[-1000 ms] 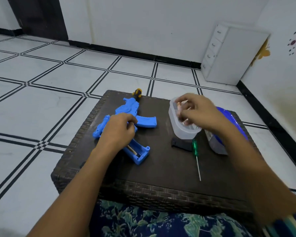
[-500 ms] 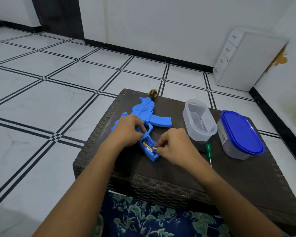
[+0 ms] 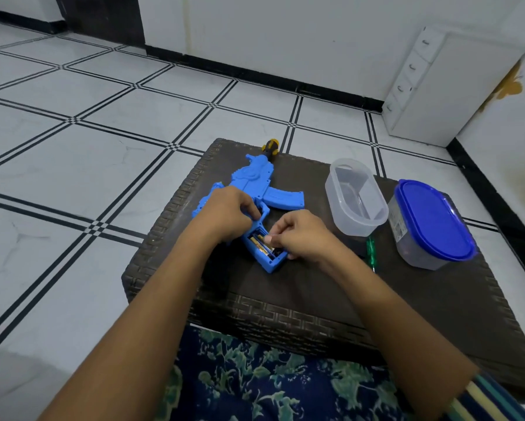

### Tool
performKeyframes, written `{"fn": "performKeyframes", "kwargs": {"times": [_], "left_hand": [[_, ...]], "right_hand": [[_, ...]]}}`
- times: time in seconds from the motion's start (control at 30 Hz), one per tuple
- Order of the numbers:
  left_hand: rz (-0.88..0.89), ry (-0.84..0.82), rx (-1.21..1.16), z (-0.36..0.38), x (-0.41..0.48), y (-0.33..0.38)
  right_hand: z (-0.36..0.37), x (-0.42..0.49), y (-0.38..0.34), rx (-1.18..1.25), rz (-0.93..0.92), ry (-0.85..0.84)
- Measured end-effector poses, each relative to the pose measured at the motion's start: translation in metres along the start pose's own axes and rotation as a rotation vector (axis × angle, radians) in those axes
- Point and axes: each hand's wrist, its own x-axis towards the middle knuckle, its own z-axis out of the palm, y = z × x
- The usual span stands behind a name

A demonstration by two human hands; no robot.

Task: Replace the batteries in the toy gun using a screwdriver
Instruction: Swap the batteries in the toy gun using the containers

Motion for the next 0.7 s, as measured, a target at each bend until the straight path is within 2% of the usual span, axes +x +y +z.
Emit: {"fn": "performKeyframes", "kwargs": {"times": [0.07, 0.13, 0.33, 0.5, 0.57, 0.7], "left_hand": [[-0.003, -0.002, 0.007, 0.001, 0.002, 0.000], [-0.005, 0.003, 0.003, 0.002, 0.002, -0.001], [-0.001, 0.021, 0.003, 0.004, 0.003, 0.001], [0.004, 0.085, 0.017, 0.009, 0.001, 0.002], [0.056, 0.137, 0.043, 0.014, 0.000, 0.005], [0.247, 0.254, 0.028, 0.029, 0.001, 0.019]], "right_hand": [[-0.012, -0.001, 0.006, 0.165, 0.047, -0.181], [-0.018, -0.004, 0.013, 0.237, 0.049, -0.226], [0.006, 0.000, 0.006, -0.023, -0.015, 0.136], [0.000, -0.012, 0.011, -0.077, -0.086, 0.208], [-0.022, -0.018, 0.021, -0.086, -0.071, 0.336], [-0.064, -0.031, 0.047, -0.323, 0.060, 0.486]]}}
